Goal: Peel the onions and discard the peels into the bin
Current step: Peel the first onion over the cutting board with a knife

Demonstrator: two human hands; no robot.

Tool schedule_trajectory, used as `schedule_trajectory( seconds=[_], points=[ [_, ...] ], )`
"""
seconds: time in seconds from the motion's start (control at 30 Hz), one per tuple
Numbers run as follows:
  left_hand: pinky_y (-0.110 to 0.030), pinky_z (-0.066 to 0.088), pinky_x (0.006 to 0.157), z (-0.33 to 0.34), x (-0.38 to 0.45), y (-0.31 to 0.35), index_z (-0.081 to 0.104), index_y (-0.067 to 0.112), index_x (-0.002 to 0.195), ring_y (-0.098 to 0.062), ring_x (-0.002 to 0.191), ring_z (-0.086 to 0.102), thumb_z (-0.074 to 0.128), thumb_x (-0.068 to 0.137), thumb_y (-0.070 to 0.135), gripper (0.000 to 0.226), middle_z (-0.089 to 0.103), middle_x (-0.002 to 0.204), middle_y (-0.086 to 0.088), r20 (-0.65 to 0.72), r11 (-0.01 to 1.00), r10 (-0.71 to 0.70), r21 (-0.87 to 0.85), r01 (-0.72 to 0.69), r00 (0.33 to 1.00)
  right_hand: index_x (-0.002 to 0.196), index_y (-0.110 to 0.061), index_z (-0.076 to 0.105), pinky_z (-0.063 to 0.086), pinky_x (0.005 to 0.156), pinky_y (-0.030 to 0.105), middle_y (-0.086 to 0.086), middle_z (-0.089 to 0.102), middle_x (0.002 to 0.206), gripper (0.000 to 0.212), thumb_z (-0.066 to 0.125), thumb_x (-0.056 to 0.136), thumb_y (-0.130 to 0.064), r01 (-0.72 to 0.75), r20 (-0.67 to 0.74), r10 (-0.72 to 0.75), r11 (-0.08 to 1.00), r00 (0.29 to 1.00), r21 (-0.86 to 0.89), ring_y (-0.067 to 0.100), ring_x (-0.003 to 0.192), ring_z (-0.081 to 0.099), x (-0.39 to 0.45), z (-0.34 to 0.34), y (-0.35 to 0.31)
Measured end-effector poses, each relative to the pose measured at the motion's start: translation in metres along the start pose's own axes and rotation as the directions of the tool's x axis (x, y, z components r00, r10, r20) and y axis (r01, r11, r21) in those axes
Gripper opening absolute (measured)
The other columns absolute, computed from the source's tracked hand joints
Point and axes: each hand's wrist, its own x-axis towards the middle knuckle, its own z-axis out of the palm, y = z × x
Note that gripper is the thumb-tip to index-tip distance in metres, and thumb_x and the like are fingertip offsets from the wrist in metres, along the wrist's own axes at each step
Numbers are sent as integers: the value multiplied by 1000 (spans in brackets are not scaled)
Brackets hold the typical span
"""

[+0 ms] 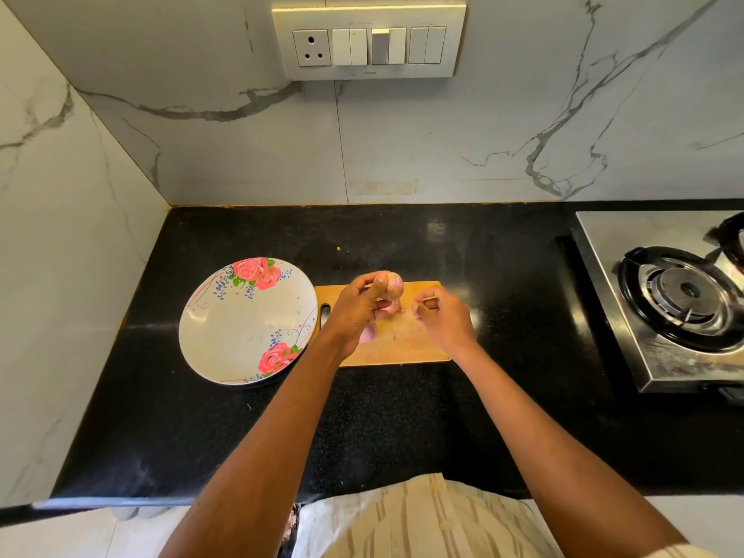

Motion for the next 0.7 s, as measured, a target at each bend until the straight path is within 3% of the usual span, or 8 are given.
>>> schedule_trajectory(
  seconds=[0.07, 0.13, 0.23, 0.37, 0.53, 0.63, 0.7],
  points=[
    [-20, 58, 79, 0, 0, -2, 58, 25, 124, -12, 100, 68, 54, 103, 36, 24, 68, 116, 2, 0, 1000, 2, -1, -2, 1000, 97, -21, 72, 42, 67, 14, -4, 73, 87, 10, 66, 97, -12, 27, 60, -20, 994, 998, -110, 6, 79, 66, 0, 2, 8],
    [-16, 56, 70, 1, -2, -2, 58, 27, 119, -10, 96, 70, 56, 102, 34, 18, 69, 110, 6, 8, 999, -2, -33, 2, 1000, 105, -16, 76, 38, 69, 2, -3, 74, 101, 13, 65, 98, -14, 67, 94, -50, 980, 994, -186, 9, 94, 66, -2, 3, 9],
    [-16, 56, 71, 0, -3, -1, 58, 27, 119, -12, 96, 70, 59, 101, 32, 19, 68, 110, 6, 15, 998, -5, -67, 6, 1000, 108, -14, 78, 40, 79, 15, 0, 75, 110, 17, 66, 98, -18, 148, 100, -124, 947, 987, -284, 15, 102, 67, -3, 3, 7],
    [-18, 57, 73, -2, 0, -4, 58, 26, 122, -14, 97, 71, 61, 100, 30, 22, 68, 112, 6, 8, 998, 18, -56, -18, 1000, 111, -16, 77, 49, 84, 18, -2, 75, 106, 17, 67, 97, -14, 134, 3, -135, 974, 991, -181, 8, 96, 68, -2, -6, -4],
    [-18, 57, 72, -3, 6, -5, 56, 21, 128, -8, 92, 74, 69, 95, 38, 39, 70, 115, 4, -34, 998, 56, 25, -56, 998, 115, -18, 75, 44, 78, 1, -18, 67, 102, 20, 69, 97, -22, 320, -67, -321, 947, 945, -38, -21, 91, 58, -3, -17, -35],
    [-23, 58, 81, 0, 10, -4, 61, 23, 125, -12, 99, 71, 63, 97, 40, 33, 70, 118, 3, -59, 995, 50, 89, -45, 997, 118, -19, 75, 46, 80, 2, -16, 69, 106, 23, 70, 96, -24, 380, -28, -382, 923, 924, -55, -19, 93, 59, -4, -18, -42],
    [-17, 56, 73, -1, 10, -3, 63, 26, 128, -12, 102, 69, 56, 102, 40, 30, 71, 118, 5, -36, 994, 38, 103, -34, 999, 118, -20, 74, 48, 81, 4, -17, 69, 106, 22, 69, 97, -23, 380, -35, -382, 923, 923, -50, -17, 95, 60, -4, -19, -40]
  ],
)
